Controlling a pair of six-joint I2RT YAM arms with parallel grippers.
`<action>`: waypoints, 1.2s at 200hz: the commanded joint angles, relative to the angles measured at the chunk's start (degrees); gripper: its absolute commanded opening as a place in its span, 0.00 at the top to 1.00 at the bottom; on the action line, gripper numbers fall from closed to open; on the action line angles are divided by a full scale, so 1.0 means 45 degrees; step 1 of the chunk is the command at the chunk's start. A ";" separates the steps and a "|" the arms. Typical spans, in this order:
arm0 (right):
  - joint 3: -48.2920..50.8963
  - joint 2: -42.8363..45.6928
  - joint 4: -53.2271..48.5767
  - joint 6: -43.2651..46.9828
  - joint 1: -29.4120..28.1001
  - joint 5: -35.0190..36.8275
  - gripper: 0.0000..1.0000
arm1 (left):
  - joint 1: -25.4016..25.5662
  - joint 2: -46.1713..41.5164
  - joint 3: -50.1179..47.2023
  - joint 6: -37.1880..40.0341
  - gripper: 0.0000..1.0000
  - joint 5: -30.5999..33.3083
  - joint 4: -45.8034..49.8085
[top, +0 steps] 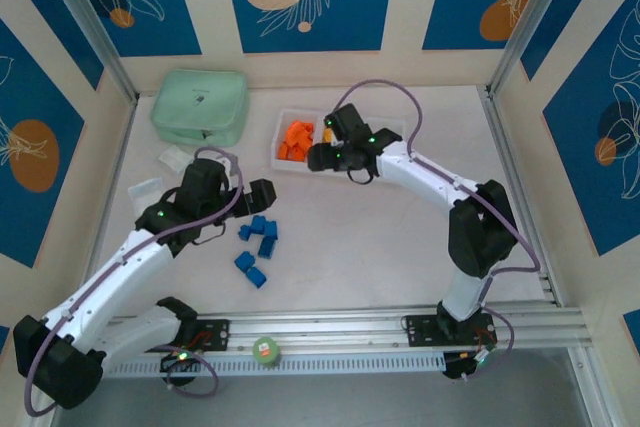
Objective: Sort the legos into containers by color
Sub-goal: Pick up the lego from the bottom-center of the table.
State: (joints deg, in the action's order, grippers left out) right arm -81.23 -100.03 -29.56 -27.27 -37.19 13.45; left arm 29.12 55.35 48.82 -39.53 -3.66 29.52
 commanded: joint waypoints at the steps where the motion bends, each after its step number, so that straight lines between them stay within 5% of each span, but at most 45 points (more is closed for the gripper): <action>1: 0.0756 0.0479 -0.0046 -0.0571 -0.0943 -0.0345 0.26 | -0.0253 -0.0472 -0.0055 0.0377 0.01 -0.0012 0.1203; 66: 0.1900 -0.0475 0.1268 -0.2943 -0.3208 -0.1250 0.24 | -0.0534 -0.2254 -0.1219 -0.0239 0.01 0.0691 0.2101; 144: 0.0874 -0.2504 0.1257 -0.4859 -0.5202 0.0123 0.19 | -0.0554 -0.3951 -0.1468 -0.0781 0.01 0.1107 0.3770; 201: -0.0118 -0.3725 0.0689 -0.5797 -0.5810 0.0888 0.15 | -0.0549 -0.4385 -0.1424 -0.0883 0.01 0.1311 0.4241; 240: -0.0184 -0.3899 0.0061 -0.6086 -0.5935 0.1409 0.25 | -0.0554 -0.4596 -0.1605 -0.1107 0.01 0.1285 0.4300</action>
State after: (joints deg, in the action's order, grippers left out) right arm -81.65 -117.27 -26.13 -53.06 -63.18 16.80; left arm 27.27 35.66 42.50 -43.27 1.39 47.44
